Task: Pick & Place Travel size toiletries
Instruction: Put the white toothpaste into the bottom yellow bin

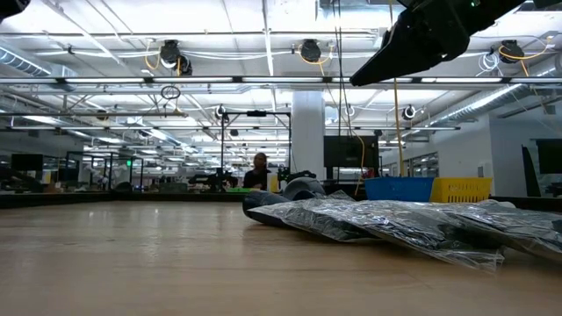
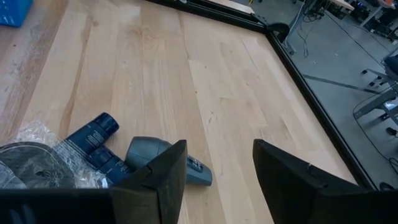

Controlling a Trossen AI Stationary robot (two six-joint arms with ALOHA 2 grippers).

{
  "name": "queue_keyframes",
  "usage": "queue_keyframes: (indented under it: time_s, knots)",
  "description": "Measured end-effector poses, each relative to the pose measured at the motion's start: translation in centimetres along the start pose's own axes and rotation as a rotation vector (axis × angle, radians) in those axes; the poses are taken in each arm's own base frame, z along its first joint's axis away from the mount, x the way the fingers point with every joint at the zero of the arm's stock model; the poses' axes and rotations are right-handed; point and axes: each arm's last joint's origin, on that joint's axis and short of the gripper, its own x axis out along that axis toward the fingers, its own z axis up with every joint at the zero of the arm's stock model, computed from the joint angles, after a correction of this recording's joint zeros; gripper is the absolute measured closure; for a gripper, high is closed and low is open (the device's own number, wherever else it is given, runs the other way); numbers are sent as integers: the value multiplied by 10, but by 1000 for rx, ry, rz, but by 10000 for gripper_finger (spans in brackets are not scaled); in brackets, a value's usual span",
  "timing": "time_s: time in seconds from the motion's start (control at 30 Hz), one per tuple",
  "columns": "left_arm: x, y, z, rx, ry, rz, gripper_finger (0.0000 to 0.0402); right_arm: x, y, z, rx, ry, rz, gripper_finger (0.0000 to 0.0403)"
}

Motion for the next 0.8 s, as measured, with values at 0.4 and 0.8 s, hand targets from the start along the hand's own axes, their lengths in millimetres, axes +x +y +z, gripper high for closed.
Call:
queue_keyframes:
  time_s: [0.4,0.8]
  knots:
    - [3,0,0,-14,18,56,401,0,0,0,-2,0,0,231]
    - [6,1,-2,-11,31,86,371,0,0,0,-5,2,1,231]
